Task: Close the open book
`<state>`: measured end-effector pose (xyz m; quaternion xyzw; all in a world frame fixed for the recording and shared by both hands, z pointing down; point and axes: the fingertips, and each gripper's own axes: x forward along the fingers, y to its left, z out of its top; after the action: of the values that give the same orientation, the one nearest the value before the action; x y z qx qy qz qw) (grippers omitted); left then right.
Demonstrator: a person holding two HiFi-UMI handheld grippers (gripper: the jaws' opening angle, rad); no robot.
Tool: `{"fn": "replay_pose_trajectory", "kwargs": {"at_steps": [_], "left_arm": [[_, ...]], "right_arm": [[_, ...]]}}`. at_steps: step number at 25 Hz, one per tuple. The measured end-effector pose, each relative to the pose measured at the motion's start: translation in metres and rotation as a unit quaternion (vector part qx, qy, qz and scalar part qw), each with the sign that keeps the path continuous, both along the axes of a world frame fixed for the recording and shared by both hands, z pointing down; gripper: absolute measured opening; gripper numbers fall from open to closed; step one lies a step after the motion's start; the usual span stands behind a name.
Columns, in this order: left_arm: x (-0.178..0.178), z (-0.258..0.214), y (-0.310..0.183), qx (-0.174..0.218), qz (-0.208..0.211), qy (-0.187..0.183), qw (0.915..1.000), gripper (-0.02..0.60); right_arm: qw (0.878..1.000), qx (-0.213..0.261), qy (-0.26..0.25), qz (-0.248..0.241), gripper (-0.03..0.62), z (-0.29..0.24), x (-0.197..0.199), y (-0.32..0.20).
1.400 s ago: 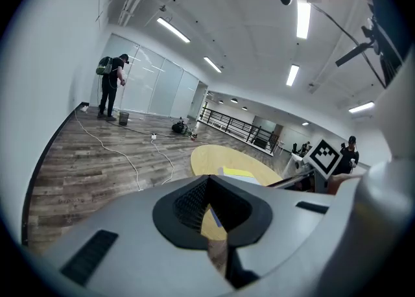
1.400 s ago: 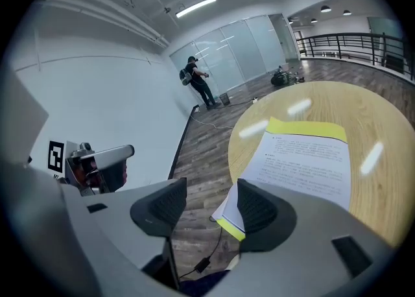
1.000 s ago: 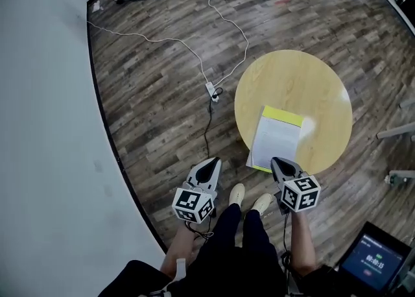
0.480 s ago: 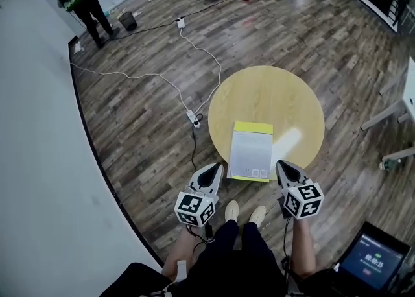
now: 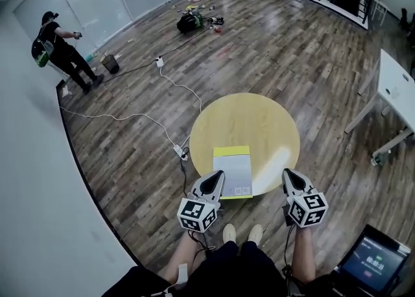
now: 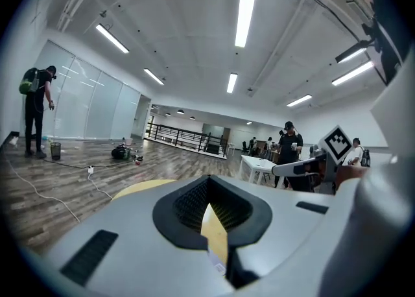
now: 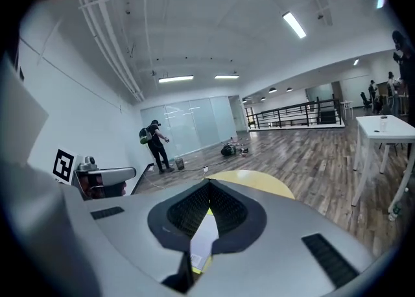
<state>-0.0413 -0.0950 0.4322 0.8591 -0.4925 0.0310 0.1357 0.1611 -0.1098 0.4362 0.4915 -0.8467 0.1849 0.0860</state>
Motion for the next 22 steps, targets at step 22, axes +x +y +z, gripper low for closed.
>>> {"fn": "replay_pose_trajectory", "kwargs": {"at_steps": [22], "left_arm": [[0.055,-0.075,-0.008,0.081,0.035,-0.010,0.9960,-0.002]], "right_arm": [[0.995,0.098,-0.009,0.034,0.002,-0.077,0.047,0.015]]}}
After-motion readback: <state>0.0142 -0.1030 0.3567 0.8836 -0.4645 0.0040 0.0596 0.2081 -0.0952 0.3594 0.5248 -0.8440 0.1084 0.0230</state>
